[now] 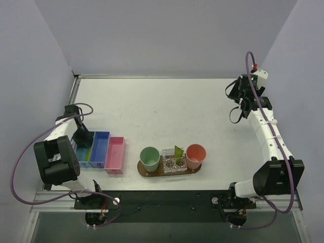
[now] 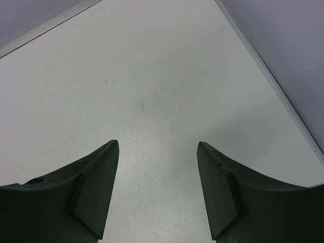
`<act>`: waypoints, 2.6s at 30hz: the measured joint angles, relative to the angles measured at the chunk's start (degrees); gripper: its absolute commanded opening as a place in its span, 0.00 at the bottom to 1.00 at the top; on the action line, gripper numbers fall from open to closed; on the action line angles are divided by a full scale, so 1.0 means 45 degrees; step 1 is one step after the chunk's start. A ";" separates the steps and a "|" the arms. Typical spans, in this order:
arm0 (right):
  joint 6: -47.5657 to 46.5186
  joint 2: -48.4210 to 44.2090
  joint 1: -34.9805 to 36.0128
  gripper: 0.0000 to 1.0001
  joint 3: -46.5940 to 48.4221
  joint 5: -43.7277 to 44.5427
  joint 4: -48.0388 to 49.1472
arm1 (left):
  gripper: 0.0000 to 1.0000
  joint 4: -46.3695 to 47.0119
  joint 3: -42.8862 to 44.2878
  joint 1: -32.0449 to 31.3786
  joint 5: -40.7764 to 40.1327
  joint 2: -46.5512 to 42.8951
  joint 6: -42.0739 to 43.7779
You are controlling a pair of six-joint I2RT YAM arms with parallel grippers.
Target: Prepare toiletry sets of a toothbrush and toothpaste on the tray
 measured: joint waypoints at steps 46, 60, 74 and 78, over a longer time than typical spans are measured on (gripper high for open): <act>-0.0330 0.0991 -0.0029 0.58 0.1253 -0.0272 0.0554 | 0.25 0.1715 0.2550 -0.0019 0.4027 0.2861 0.3327; -0.0282 0.0986 -0.0087 0.58 0.1243 -0.0185 0.0607 | 0.00 0.1870 0.2322 -0.0287 0.3997 0.2594 0.3089; -0.0427 0.0986 -0.0097 0.58 0.1248 -0.0622 0.0748 | 0.00 0.0656 0.1137 -0.0369 0.3541 -0.0248 0.3133; -0.0505 0.0981 -0.0092 0.58 0.1248 -0.0845 0.0840 | 0.00 0.0486 0.1137 -0.0175 0.3225 -0.0991 0.3143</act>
